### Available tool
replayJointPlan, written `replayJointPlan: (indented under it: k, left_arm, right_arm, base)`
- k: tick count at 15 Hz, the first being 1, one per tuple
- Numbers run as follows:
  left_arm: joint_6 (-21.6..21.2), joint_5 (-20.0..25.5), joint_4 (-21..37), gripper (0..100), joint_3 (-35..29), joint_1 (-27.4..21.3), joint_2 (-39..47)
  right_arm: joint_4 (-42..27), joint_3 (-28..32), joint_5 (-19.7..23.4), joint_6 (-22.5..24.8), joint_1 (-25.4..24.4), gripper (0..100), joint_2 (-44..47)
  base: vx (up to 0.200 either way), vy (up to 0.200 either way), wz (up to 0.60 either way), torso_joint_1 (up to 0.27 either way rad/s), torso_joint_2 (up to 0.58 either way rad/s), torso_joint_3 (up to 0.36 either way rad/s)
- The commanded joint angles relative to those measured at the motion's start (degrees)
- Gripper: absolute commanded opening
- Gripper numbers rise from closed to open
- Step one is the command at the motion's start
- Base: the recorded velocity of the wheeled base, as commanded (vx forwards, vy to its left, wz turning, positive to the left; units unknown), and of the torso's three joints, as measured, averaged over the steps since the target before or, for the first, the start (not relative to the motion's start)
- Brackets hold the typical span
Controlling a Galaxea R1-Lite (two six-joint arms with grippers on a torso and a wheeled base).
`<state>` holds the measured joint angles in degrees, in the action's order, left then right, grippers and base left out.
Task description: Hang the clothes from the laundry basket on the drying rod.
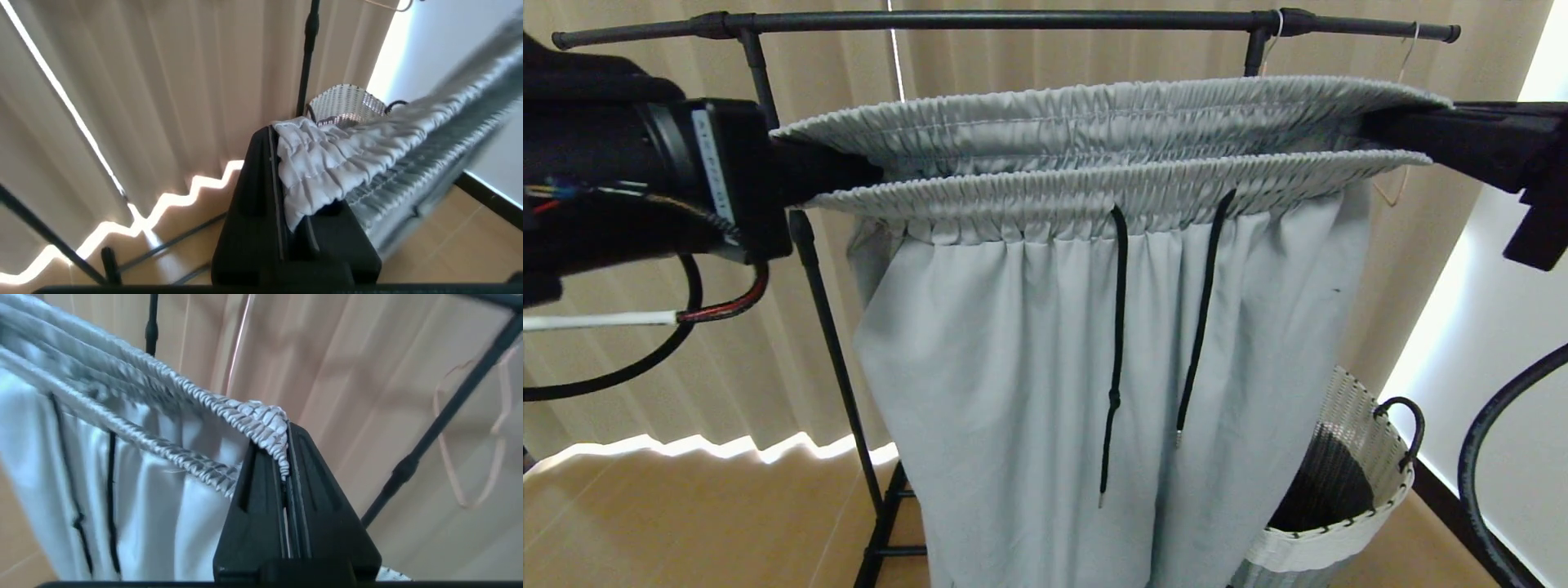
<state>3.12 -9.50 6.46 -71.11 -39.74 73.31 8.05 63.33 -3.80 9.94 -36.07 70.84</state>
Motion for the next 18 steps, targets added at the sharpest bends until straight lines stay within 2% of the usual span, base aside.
replayJointPlan:
  k: [1, 4, 8, 14, 15, 18]
  left_arm:
    - [0.13, -0.08, 0.04, 0, 2.11, 0.19, -4.06]
    - [0.13, 0.0, -0.31, 0, 1.94, 0.1, -3.79]
    - [1.19, 0.18, -1.71, 0, 4.57, 0.01, -3.44]
    - [1.27, -0.08, -2.15, 0, 5.1, 0.01, -3.53]
    - [1.27, -0.08, -2.24, 0, 5.45, 0.1, -3.53]
    - [0.83, -0.08, -2.24, 0, 5.28, 0.01, -3.18]
  right_arm:
    - [0.04, 0.04, -0.06, 0.0, 0.04, 0, 2.11]
    - [-0.05, -0.22, -0.06, 0.08, 0.04, 0, 2.11]
    - [0.04, -3.74, -0.33, 0.08, 0.04, 0, 2.2]
    - [0.04, -2.33, -0.06, 0.08, 0.04, 0, 1.67]
    - [0.04, -2.42, -0.06, 0.08, 0.04, 100, 1.58]
    - [1.89, -2.51, -0.06, 0.08, -0.23, 100, 0.53]
  base:
    - [0.0, 0.0, 0.0, 0.0, 0.0, 0.0]
    - [0.0, 0.0, 0.0, 0.0, 0.0, 0.0]
    - [0.0, 0.0, 0.0, 0.0, 0.0, 0.0]
    - [0.0, 0.0, 0.0, 0.0, 0.0, 0.0]
    - [0.0, 0.0, 0.0, 0.0, 0.0, 0.0]
    - [0.0, 0.0, 0.0, 0.0, 0.0, 0.0]
